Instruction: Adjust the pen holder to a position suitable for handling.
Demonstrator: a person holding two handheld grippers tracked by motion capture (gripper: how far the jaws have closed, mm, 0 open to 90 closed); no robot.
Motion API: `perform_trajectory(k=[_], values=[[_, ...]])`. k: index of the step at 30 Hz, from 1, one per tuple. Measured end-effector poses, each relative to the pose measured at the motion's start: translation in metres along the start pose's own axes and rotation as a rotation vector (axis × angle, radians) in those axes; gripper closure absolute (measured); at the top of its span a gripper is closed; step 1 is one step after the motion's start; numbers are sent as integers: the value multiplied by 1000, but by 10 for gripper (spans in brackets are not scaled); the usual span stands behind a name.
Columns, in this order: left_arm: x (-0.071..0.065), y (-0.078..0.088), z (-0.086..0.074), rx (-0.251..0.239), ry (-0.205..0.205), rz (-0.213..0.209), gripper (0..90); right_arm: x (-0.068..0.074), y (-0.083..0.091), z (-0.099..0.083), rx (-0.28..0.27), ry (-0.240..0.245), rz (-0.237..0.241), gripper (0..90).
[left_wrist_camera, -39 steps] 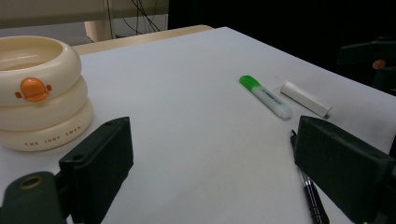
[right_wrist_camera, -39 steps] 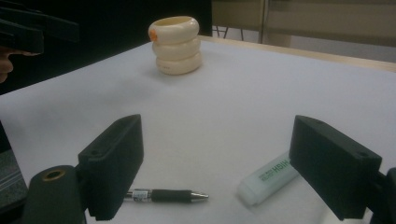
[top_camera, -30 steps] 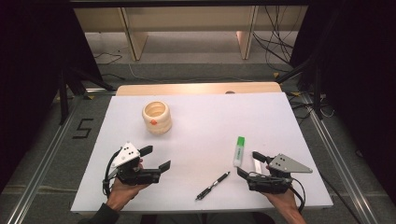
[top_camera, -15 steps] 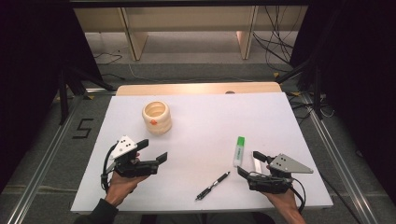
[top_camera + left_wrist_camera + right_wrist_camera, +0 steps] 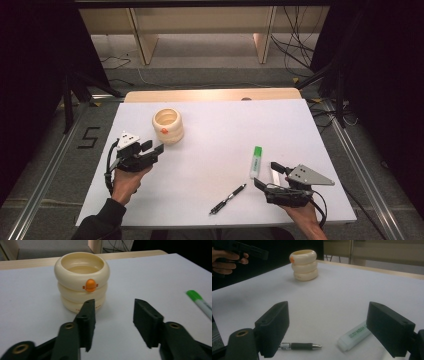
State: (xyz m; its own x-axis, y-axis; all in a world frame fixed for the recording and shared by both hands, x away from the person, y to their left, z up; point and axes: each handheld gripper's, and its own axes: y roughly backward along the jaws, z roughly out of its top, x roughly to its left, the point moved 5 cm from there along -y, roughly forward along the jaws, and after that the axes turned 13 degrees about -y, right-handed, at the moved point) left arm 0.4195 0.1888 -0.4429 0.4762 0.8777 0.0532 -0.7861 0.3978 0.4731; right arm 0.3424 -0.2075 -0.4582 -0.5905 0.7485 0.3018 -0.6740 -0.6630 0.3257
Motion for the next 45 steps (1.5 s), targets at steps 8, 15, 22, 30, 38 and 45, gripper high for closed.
perform_trajectory(k=[8,15,22,30,38,45], values=[[33,-22,-6,45,79,76,836,0,0,0,-1,0,-3,196],[60,-47,-12,74,131,122,891,0,1,0,-6,0,5,193],[83,-71,-14,82,165,173,891,1,1,0,-7,-1,8,190],[94,-93,-12,99,182,183,892,1,1,0,-7,2,10,190],[97,-106,-11,115,181,188,892,1,1,0,-5,-1,13,190],[95,-116,-10,121,181,170,892,2,0,0,-2,2,16,191]])
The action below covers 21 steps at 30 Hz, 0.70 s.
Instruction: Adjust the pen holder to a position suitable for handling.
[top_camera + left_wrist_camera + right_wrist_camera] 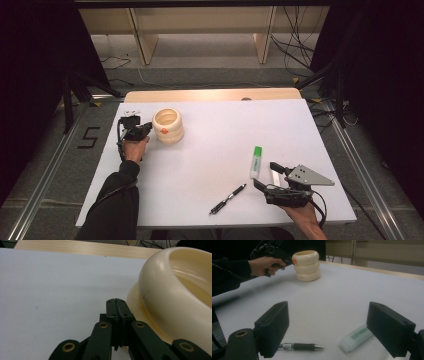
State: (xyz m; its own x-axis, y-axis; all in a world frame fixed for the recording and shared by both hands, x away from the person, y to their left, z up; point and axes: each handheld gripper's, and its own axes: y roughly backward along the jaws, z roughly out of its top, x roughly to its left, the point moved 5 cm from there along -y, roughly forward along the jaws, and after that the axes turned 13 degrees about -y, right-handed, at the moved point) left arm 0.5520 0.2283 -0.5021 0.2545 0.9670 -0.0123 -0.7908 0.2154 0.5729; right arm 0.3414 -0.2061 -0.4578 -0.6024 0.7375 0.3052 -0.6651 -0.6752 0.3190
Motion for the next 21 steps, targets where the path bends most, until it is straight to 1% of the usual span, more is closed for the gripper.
perform_trajectory(k=[2,3,6,8,10,11,15,17,19,21], values=[[-2,-2,1,3,-7,-3,892,0,0,0,2,-2,1,191],[-2,-3,1,6,-18,0,892,0,0,0,2,-2,2,191],[-2,-4,0,3,-4,-12,892,0,0,0,3,-3,2,191],[-1,-4,0,4,-10,-15,892,-1,-1,0,3,-4,0,191],[-2,-4,-1,3,2,-20,892,-1,-1,0,4,-4,1,192],[-3,-5,-1,3,-1,-19,892,0,-1,0,5,-2,1,192],[-13,-8,0,9,-29,-31,892,1,-2,-1,9,1,3,192],[-19,-9,2,10,-34,-37,892,1,-2,-1,9,-1,4,192],[-26,-11,4,12,-44,-49,892,1,-2,-1,10,0,4,192],[-34,-14,6,14,-64,-54,891,1,-2,-1,10,0,5,192]])
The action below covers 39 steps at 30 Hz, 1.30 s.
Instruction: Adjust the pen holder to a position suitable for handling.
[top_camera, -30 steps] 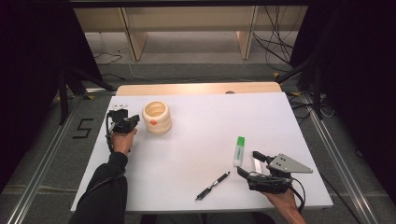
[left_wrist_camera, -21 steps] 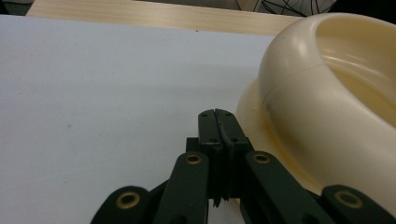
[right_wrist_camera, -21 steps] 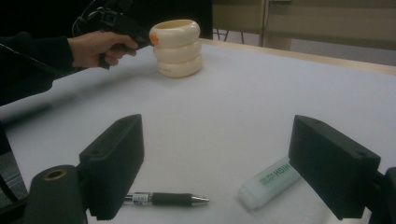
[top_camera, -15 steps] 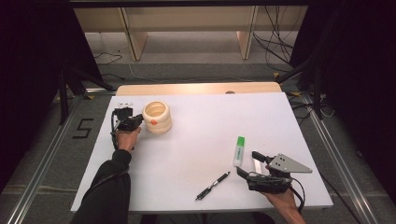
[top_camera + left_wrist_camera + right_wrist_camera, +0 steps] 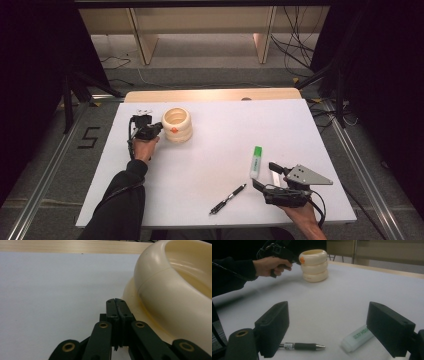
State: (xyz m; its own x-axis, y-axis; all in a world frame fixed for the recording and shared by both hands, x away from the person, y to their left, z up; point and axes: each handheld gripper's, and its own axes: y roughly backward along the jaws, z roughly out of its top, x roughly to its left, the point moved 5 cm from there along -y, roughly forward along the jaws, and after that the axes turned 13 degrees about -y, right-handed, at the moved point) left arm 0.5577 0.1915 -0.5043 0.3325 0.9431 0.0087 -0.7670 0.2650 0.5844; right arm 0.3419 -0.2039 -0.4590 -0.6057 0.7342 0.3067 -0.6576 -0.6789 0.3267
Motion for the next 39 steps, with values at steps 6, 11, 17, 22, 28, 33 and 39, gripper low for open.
perform_trajectory(k=[6,11,17,22,28,33,39], values=[[-21,-7,9,5,-33,-27,892,0,0,0,-2,2,1,193],[-31,-9,14,9,-50,-36,892,0,1,0,-2,2,2,193],[-38,-11,15,12,-51,-49,891,1,0,0,2,4,2,193],[-48,-12,16,15,-73,-63,892,1,0,0,2,4,3,193],[-62,-16,20,14,-93,-82,891,1,-1,-1,5,2,4,193],[-72,-19,23,10,-102,-98,891,0,-1,-1,4,2,2,193],[-81,-20,26,7,-114,-113,891,0,-1,0,4,2,4,193]])
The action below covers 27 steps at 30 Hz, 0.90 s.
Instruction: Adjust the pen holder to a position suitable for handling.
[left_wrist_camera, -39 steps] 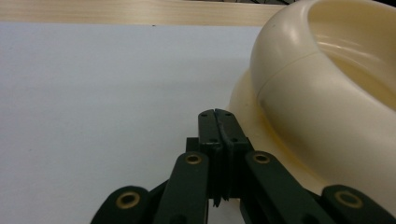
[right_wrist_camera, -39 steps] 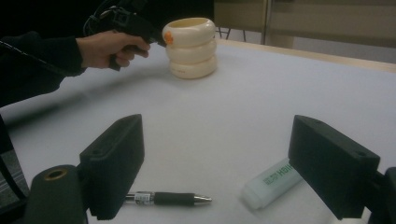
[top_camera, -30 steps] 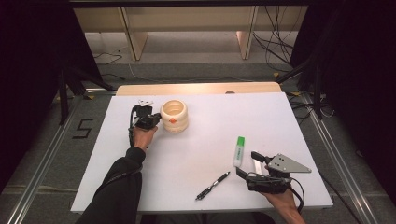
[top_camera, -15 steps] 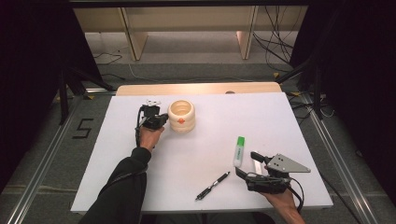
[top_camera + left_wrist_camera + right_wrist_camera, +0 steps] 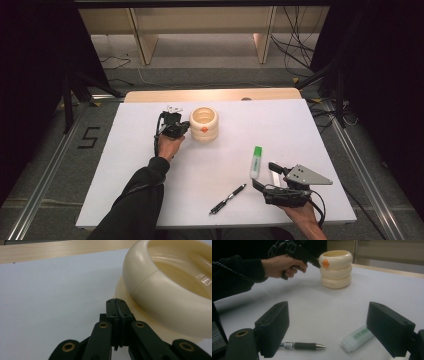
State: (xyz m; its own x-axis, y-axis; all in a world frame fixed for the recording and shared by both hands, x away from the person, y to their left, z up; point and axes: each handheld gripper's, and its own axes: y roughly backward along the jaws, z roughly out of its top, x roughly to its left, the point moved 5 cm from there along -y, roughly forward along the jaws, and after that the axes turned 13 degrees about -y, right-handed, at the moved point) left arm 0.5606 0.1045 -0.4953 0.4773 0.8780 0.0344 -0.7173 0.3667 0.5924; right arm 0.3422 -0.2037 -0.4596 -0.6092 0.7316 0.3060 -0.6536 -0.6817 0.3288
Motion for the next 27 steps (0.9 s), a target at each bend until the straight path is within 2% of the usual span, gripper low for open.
perform_trajectory(k=[3,5,10,13,21,24,27], values=[[-5,-1,3,-6,0,-17,891,0,0,0,-1,0,-1,193],[-8,-1,5,-7,-13,-16,891,0,0,0,-1,-1,-1,193],[-12,-3,7,-8,-13,-23,891,0,0,0,-1,2,1,193],[-14,-3,8,-7,-24,-21,891,0,0,0,-1,1,1,193],[-19,-4,9,-13,-24,-31,890,1,0,0,-1,2,3,193],[-19,-4,10,-9,-35,-20,889,1,0,0,-1,2,2,194],[-16,-1,8,2,-26,-19,828,1,1,0,-3,4,3,193]])
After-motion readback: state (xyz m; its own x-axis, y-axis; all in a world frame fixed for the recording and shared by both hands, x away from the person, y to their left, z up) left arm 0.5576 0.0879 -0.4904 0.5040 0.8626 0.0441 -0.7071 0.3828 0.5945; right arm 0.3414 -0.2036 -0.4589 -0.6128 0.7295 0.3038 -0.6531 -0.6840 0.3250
